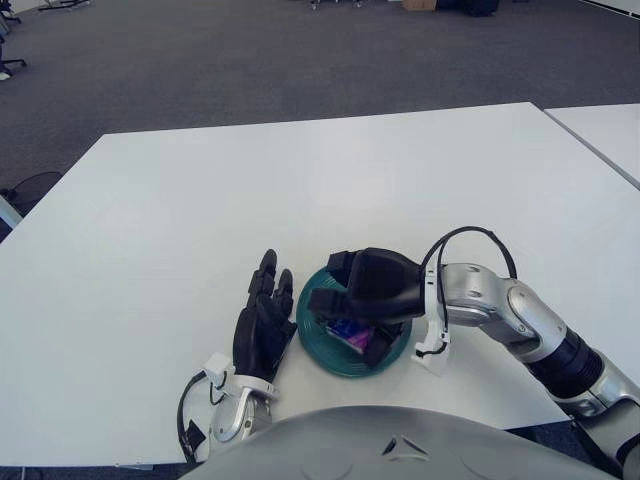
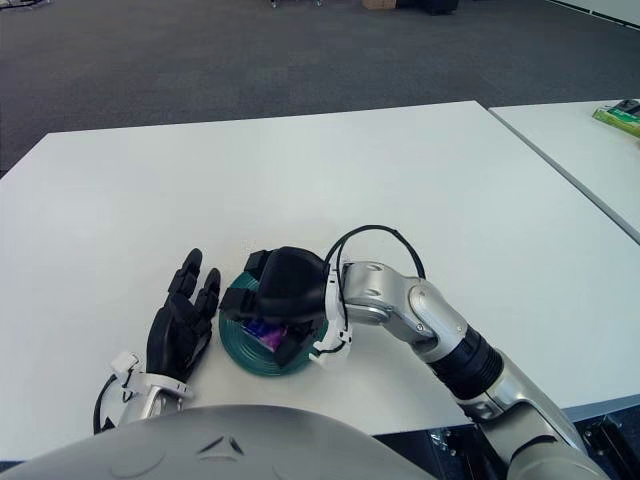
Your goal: Put the gum into the plate.
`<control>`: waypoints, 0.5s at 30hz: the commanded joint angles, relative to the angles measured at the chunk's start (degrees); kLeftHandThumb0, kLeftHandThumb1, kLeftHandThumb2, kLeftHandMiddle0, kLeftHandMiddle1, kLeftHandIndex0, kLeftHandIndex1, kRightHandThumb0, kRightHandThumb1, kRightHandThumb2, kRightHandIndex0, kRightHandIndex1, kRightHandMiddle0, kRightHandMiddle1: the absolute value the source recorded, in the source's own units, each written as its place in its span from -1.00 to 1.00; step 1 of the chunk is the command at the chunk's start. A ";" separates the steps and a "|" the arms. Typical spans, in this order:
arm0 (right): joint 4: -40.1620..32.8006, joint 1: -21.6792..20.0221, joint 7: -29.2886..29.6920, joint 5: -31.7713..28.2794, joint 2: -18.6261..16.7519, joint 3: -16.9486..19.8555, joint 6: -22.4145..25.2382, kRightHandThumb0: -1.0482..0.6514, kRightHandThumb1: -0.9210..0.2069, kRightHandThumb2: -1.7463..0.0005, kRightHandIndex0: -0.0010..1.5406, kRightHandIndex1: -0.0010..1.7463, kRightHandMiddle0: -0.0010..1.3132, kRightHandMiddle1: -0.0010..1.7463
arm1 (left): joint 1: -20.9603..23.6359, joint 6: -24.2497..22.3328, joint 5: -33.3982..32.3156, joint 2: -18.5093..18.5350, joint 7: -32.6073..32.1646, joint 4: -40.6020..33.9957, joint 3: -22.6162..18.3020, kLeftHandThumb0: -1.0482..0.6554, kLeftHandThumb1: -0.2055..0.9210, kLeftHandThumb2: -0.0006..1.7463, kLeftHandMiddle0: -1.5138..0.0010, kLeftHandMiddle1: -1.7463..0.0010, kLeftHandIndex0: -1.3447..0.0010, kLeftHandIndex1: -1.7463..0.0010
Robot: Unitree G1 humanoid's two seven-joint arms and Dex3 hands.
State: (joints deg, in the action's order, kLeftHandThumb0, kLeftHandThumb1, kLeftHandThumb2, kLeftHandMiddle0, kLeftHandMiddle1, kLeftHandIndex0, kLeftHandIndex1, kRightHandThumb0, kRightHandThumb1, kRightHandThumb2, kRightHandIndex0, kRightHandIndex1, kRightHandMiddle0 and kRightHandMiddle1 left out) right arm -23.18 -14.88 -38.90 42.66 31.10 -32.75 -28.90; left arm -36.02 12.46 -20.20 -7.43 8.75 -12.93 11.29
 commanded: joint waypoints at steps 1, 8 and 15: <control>-1.22 0.54 -4.82 -4.07 0.01 0.99 4.92 -0.89 -1.00 -0.22 -0.58 -0.69 -1.00 -0.43 | -0.50 -1.30 -1.31 -1.49 -0.68 0.72 -0.12 -1.00 1.00 0.25 0.98 0.99 0.95 0.97; -1.37 2.91 -6.97 -9.26 0.10 2.69 10.20 -0.99 -1.00 -0.28 -0.73 -0.98 -1.00 -0.64 | -0.41 -1.01 -0.09 -1.47 -2.10 0.67 0.13 -1.00 1.00 0.30 0.96 0.99 0.93 0.96; -0.47 4.36 -5.69 -11.88 -1.07 3.56 12.24 -1.00 -1.00 -0.22 -0.81 -1.00 -1.00 -0.70 | -0.19 -1.55 1.33 -0.72 -2.69 0.13 0.36 -1.00 1.00 0.33 0.96 0.99 0.94 0.95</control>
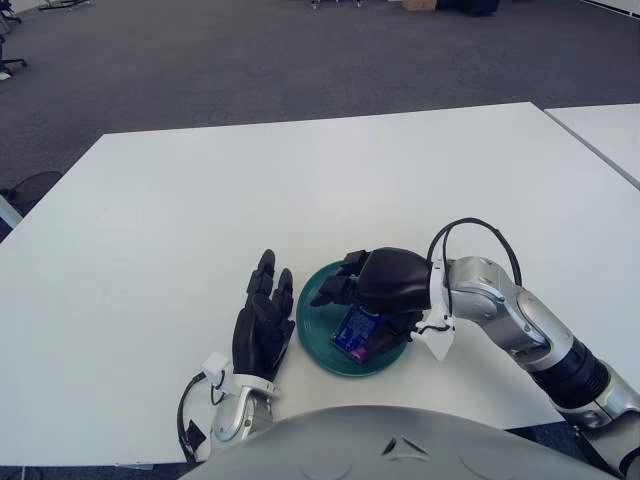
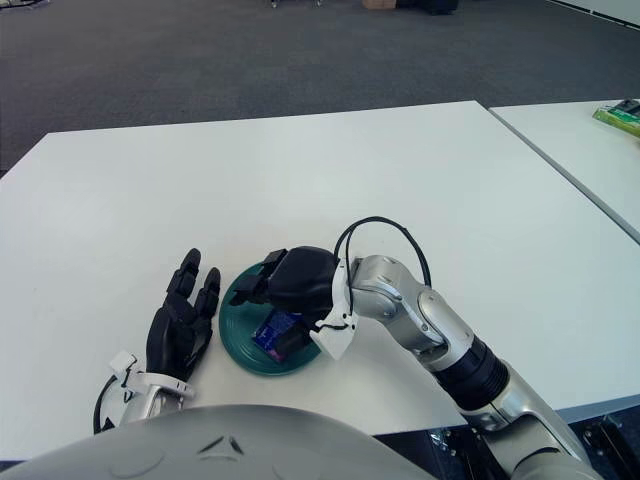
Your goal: Put the gum into the plate.
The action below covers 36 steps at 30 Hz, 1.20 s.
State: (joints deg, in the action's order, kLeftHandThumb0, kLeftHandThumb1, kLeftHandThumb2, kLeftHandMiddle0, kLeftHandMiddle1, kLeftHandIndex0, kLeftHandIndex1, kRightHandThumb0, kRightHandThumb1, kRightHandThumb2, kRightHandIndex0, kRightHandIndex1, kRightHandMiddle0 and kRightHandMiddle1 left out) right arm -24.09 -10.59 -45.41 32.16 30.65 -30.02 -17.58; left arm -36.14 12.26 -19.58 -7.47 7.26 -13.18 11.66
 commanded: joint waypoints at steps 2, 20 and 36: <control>0.65 0.39 1.14 -1.72 -0.79 1.06 1.15 -1.00 -1.00 -0.20 -0.82 -1.00 -1.00 -0.70 | -0.08 -1.44 0.95 -0.55 -1.23 0.26 0.05 -1.00 1.00 0.33 0.96 0.99 0.94 0.95; 3.84 4.76 8.58 -9.85 -5.62 8.15 8.38 -1.00 -1.00 -0.14 -0.73 -0.98 -1.00 -0.56 | 0.03 -0.83 1.96 0.39 0.26 1.10 0.40 -1.00 1.00 0.25 1.00 1.00 0.99 0.99; 3.85 19.76 29.82 -36.40 -28.73 28.07 30.90 -0.68 -1.00 0.02 -0.42 -0.97 -0.95 -0.11 | -2.13 0.91 14.16 0.71 -6.39 1.22 -0.77 -0.97 1.00 0.18 0.91 0.97 0.87 0.92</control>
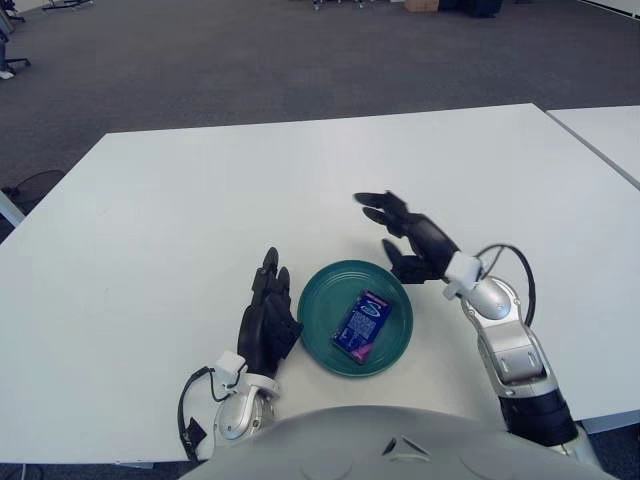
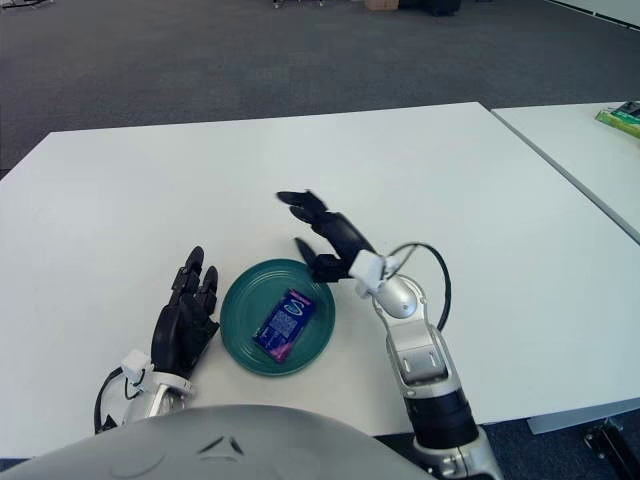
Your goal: Put the gum into the plate.
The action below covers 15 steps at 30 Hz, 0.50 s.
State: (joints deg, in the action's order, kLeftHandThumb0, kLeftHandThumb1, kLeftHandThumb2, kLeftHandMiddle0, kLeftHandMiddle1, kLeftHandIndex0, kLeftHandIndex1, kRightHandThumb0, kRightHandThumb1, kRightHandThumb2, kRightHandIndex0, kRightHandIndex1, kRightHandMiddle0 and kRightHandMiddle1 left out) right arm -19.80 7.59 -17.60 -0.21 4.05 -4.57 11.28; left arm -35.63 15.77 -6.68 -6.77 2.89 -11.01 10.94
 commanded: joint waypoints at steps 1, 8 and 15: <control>-0.79 2.18 2.44 -4.83 -2.37 3.27 2.38 -0.67 -1.00 0.01 -0.43 -0.97 -0.96 -0.11 | -3.13 -2.86 1.42 -0.08 -2.32 -1.85 0.18 -0.97 1.00 0.19 0.91 0.97 0.87 0.92; -7.34 7.47 5.66 -8.17 -3.02 5.65 6.47 -0.72 -1.00 -0.10 -0.63 -1.00 -1.00 -0.27 | -4.03 -1.47 2.51 0.74 -2.48 -2.24 0.08 -0.95 1.00 0.20 0.88 0.97 0.85 0.89; -7.82 8.23 6.60 -12.35 -1.63 11.52 7.03 -0.82 -1.00 -0.17 -0.82 -1.00 -1.00 -0.53 | -4.47 -0.03 2.73 2.18 -1.28 -2.37 -0.25 -0.97 1.00 0.20 0.88 0.98 0.86 0.88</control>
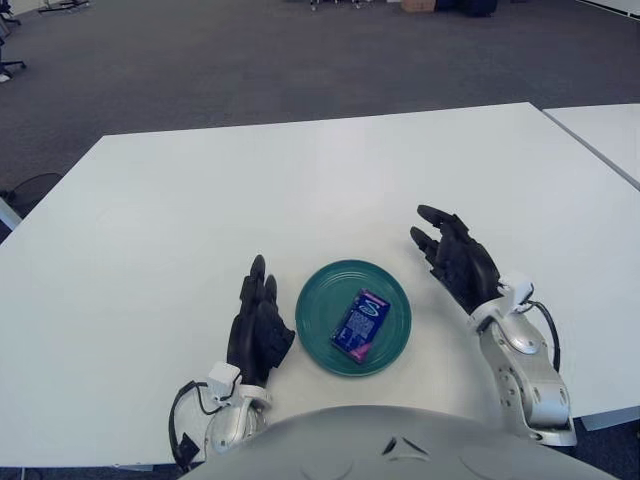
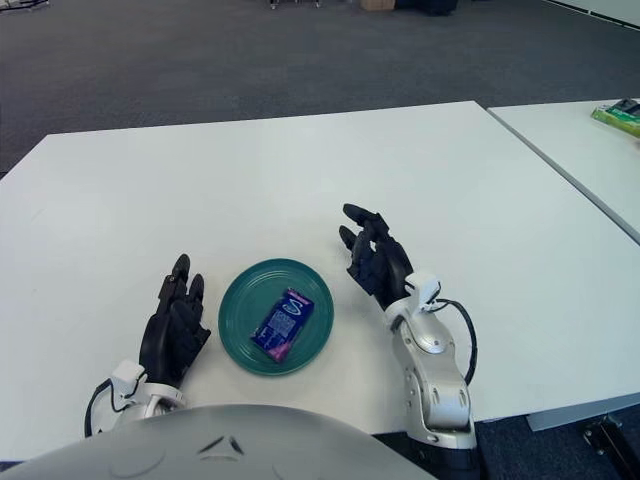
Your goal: Put the gum into the plate.
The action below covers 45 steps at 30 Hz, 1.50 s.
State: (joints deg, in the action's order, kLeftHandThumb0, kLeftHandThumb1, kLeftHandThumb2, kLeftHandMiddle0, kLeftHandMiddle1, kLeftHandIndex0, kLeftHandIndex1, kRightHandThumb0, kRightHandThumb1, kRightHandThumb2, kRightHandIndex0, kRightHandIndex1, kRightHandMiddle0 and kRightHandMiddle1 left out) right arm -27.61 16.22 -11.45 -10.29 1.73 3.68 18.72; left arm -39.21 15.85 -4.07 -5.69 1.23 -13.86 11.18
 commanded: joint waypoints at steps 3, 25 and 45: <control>2.92 0.28 -0.40 -3.03 1.42 5.62 -3.86 -0.88 -1.00 -0.21 -0.91 -1.00 -1.00 -0.68 | -0.97 -0.27 -0.57 1.81 1.09 0.15 -0.62 -0.99 1.00 0.20 0.89 0.99 0.89 0.87; 14.70 8.09 -6.20 4.95 3.81 -5.28 -19.75 -0.92 -1.00 -0.42 -1.00 -1.00 -1.00 -0.99 | -1.77 -3.72 -8.25 3.06 4.00 -1.33 -2.55 -0.94 1.00 0.20 0.91 1.00 1.00 0.81; 35.12 6.05 2.31 10.00 -1.02 -8.39 -38.12 -0.73 -1.00 -0.32 -1.00 -1.00 -0.99 -1.00 | 0.35 -4.16 -9.51 3.11 4.42 0.01 -4.61 -0.94 1.00 0.17 0.94 1.00 1.00 0.82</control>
State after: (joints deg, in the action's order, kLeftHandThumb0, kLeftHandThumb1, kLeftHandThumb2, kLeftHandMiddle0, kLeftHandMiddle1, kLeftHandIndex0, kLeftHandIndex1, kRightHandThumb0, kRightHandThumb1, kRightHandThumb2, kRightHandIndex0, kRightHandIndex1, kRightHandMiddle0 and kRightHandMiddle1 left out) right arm 1.56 20.67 -10.29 -1.17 1.13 -4.78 -20.24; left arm -39.03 12.49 -14.57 -3.09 5.80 -15.44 7.29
